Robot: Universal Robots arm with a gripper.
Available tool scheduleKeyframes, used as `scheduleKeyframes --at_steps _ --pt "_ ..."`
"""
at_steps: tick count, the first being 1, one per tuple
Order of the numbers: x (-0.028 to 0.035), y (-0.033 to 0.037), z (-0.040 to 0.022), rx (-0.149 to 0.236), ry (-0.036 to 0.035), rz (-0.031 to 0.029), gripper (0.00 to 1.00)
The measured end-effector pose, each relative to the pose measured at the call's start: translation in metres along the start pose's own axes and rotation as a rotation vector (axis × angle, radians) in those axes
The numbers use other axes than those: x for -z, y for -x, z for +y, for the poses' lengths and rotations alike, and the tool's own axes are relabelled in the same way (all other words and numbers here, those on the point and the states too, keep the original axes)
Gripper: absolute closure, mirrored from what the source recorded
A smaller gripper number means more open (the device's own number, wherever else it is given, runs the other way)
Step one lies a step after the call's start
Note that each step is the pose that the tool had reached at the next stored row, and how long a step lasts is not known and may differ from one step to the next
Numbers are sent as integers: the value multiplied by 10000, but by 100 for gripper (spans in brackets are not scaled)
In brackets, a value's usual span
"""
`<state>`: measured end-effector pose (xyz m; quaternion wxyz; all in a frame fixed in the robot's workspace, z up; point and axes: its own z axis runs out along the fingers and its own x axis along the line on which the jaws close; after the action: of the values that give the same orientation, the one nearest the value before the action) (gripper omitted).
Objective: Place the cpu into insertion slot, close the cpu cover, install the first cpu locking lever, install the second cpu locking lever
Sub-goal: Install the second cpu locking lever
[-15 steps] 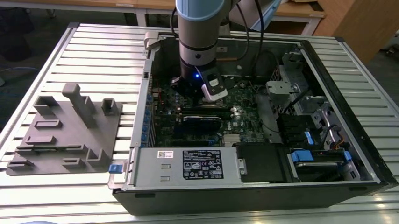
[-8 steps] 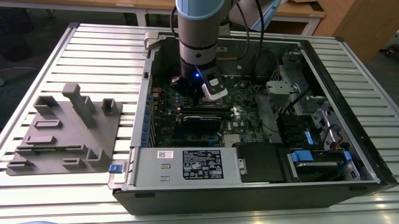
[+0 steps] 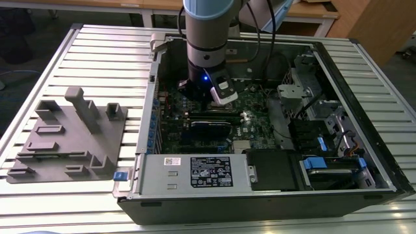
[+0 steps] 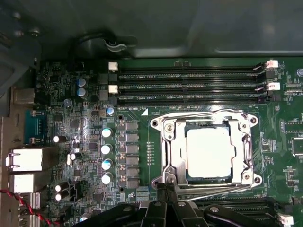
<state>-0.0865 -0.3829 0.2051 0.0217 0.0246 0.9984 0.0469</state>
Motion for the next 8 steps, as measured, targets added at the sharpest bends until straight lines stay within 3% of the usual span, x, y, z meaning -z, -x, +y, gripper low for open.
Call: scheduleKeyframes --at_steps 4,8 --pt "1 1 -18 -1 -1 0 89" --pt "4 3 -44 -2 45 0 89"
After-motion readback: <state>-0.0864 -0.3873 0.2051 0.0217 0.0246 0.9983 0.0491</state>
